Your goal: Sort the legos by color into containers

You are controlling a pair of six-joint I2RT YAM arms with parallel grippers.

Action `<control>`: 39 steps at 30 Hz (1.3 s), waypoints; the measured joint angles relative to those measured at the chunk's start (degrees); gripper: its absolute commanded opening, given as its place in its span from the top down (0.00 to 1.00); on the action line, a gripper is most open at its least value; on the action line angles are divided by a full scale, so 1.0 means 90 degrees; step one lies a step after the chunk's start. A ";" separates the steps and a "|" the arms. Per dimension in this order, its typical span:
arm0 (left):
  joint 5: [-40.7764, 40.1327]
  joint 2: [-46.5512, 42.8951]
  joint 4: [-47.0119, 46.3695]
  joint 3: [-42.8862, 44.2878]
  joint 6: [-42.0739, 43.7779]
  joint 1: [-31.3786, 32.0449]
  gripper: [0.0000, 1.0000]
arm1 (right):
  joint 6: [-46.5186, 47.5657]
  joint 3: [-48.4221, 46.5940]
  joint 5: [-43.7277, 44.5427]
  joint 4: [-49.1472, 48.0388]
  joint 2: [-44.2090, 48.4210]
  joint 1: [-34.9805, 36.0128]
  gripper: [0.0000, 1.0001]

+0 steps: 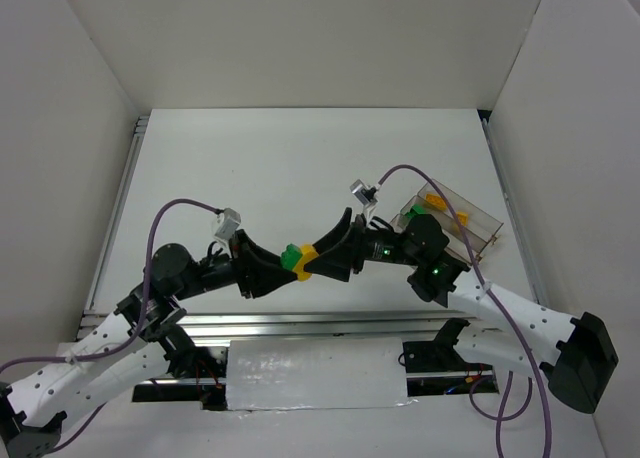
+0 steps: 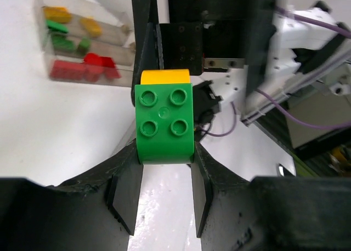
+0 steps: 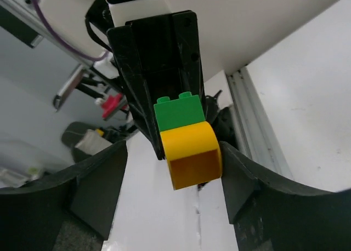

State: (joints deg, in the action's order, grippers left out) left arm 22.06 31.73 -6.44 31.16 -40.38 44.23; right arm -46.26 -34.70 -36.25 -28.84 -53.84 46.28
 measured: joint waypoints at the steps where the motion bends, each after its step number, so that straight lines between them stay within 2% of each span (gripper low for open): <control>1: 0.0121 0.0000 -0.0126 -0.0034 -0.0015 0.0000 1.00 | -0.0024 0.0034 -0.0124 -0.0187 -0.0002 0.0000 0.36; 2: 0.0204 -0.0002 -0.0216 -0.0053 -0.0015 0.0000 1.00 | -0.0092 0.0063 -0.0189 -0.0257 -0.0007 -0.0022 0.45; 3: 0.0301 -0.0002 -0.0279 -0.0066 -0.0024 0.0005 1.00 | -0.0121 0.0087 -0.0245 -0.0369 -0.0036 -0.0027 0.74; 5: 0.0427 -0.0032 -0.0384 -0.0063 -0.0124 0.0015 1.00 | -0.0049 0.0148 -0.0362 -0.0595 -0.0083 -0.0063 1.00; 10: 0.0466 -0.0019 -0.0376 -0.0063 -0.0151 0.0010 1.00 | 0.0168 0.0155 -0.0481 -0.0646 -0.0073 -0.0078 1.00; 14: 0.0486 -0.0019 -0.0265 -0.0063 0.0022 0.0041 1.00 | 0.0748 0.0168 -0.0525 -0.0189 0.0129 -0.0114 1.00; 25: 0.0352 -0.0095 -0.0051 -0.0053 0.0168 0.0019 1.00 | 0.2669 0.0102 -0.1173 0.2322 0.0430 -0.1030 1.00; 29: 0.0114 -0.0053 0.0311 0.0121 0.0304 0.0019 1.00 | 0.2795 -0.0070 -0.0019 0.3320 0.0432 -0.1484 1.00; 35: -0.0583 0.0129 0.1154 0.0556 0.0505 0.0019 1.00 | 0.2229 -0.1209 0.3708 0.5238 0.0223 -0.2052 1.00; 39: -0.0945 0.0248 0.1576 0.0624 0.0595 0.0019 1.00 | 0.1761 -0.1715 0.5591 0.5982 -0.0100 -0.3135 1.00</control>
State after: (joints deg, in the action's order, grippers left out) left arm 13.56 33.95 7.75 36.77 -35.03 44.40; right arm -30.41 -50.13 14.06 24.99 -54.74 18.06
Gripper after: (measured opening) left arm 0.481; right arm 0.446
